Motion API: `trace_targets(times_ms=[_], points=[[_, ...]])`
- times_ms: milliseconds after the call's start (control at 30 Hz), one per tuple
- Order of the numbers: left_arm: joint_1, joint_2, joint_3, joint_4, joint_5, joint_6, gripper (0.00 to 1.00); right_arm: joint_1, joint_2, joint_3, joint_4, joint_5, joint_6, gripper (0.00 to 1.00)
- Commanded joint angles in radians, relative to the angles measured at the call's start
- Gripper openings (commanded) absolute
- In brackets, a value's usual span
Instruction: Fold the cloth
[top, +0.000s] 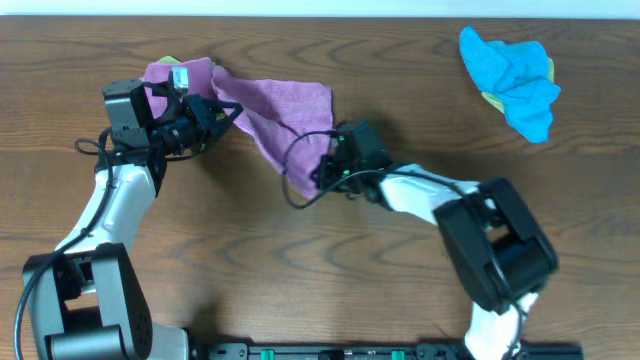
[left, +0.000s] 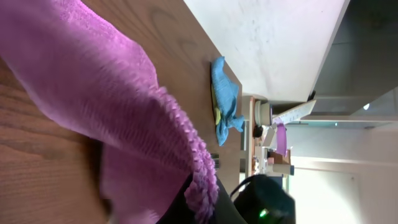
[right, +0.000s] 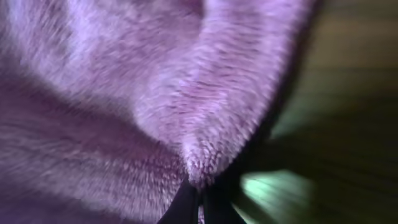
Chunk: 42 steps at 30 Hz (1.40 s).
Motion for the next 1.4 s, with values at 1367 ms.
trace_targets(times_ms=[1367], points=[[-0.039,-0.002,0.0,-1.035,-0.203,0.849,0.05,-0.219,-0.428,-0.024,-0.795,0.142,-0.329,0.01]])
